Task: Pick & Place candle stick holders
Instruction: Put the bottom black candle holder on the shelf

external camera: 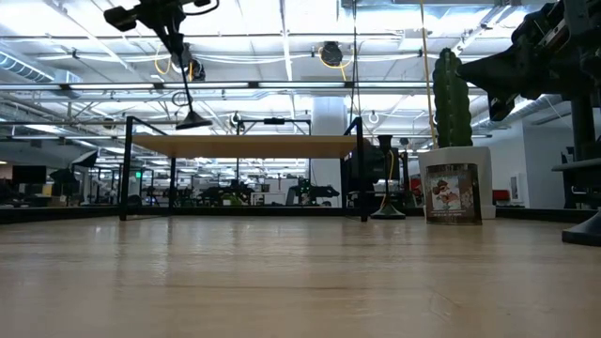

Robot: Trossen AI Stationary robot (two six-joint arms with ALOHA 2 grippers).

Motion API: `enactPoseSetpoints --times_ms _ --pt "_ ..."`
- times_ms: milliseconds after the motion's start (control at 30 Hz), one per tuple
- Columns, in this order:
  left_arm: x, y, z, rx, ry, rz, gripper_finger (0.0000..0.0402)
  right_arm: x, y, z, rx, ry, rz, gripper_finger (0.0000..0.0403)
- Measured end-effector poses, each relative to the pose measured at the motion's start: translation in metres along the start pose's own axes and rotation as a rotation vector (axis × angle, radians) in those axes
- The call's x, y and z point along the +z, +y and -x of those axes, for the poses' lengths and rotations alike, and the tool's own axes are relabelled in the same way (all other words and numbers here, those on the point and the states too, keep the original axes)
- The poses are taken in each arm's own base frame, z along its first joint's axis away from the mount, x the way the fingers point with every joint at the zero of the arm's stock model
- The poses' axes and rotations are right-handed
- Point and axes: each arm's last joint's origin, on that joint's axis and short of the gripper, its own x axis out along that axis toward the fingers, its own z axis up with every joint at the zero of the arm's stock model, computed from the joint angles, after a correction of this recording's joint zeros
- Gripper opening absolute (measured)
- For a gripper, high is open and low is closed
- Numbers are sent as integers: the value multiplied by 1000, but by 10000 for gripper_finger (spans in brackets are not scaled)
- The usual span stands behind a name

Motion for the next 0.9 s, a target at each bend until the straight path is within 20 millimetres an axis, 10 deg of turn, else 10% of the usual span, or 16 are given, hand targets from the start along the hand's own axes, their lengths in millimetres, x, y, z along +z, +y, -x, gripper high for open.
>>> enactPoseSetpoints --times_ms 900 --pt "4 21 20 32 -136 85 19 0 0 0 0 0 0 0"
